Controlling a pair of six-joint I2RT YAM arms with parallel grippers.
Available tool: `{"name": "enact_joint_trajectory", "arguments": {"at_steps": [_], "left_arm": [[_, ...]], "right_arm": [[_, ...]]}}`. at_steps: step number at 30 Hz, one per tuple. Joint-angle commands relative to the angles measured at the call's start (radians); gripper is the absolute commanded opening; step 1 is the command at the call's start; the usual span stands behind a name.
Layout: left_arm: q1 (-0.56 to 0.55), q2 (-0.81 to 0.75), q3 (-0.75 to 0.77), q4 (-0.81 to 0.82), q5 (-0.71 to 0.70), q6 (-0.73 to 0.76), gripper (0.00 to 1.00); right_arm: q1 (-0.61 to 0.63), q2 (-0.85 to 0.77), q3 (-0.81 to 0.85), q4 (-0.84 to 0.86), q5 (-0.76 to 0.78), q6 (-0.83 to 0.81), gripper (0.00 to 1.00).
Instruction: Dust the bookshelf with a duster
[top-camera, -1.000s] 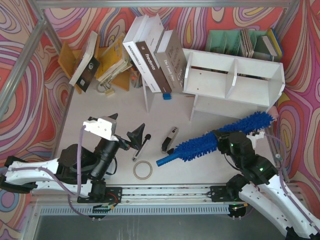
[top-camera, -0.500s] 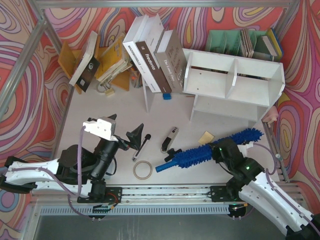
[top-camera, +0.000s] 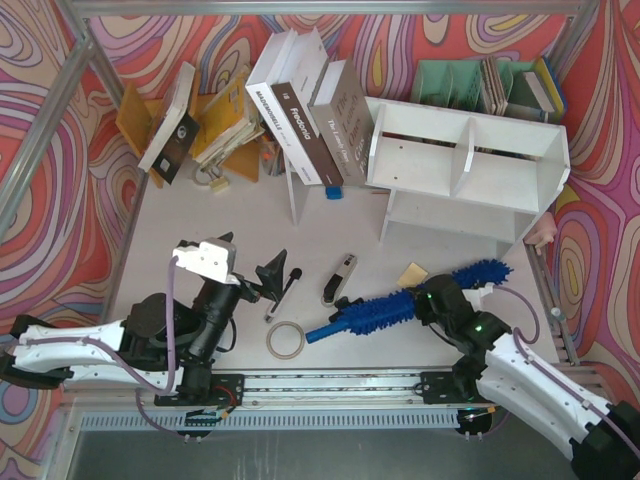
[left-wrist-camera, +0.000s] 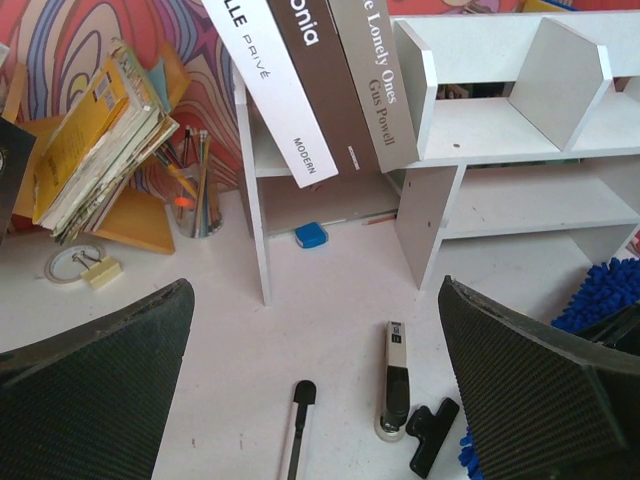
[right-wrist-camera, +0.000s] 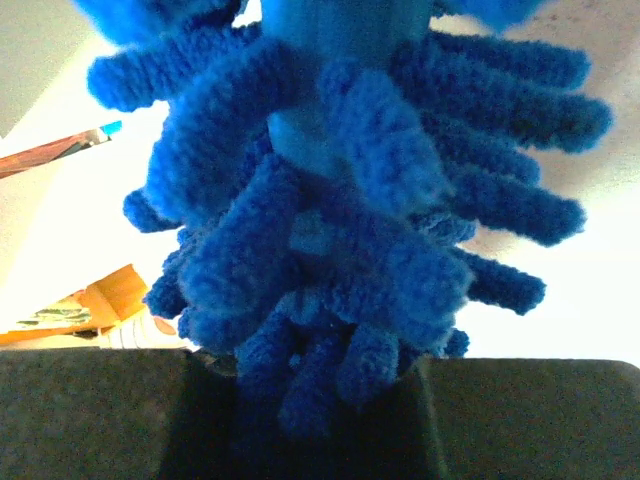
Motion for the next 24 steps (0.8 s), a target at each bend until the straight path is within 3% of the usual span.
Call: {"name": "enact_joint_trajectory", "arguments": {"at_steps": [1,9,20,24], "left_arm": [[0.018,-0.010,-0.026,0.046,-0.018,-0.002,0.98],[0.029,-0.012,-0.029,0.033,-0.018,-0.029,0.98],[0.043,-0.026,-0.038,0.024,-0.017,-0.049,0.98],[0.054,-0.020,-0.046,0.022,-0.014,-0.075,0.98]], "right_arm": [[-0.002,0.045,-0.029,0.174,-0.023,0.027,0.23],[-0.002,0.128,0.008,0.178,-0.028,0.033,0.44],[-0.001,0.065,0.018,0.093,0.003,0.037,0.61],[-0.001,0.053,0.073,0.009,0.041,-0.010,0.73]]}}
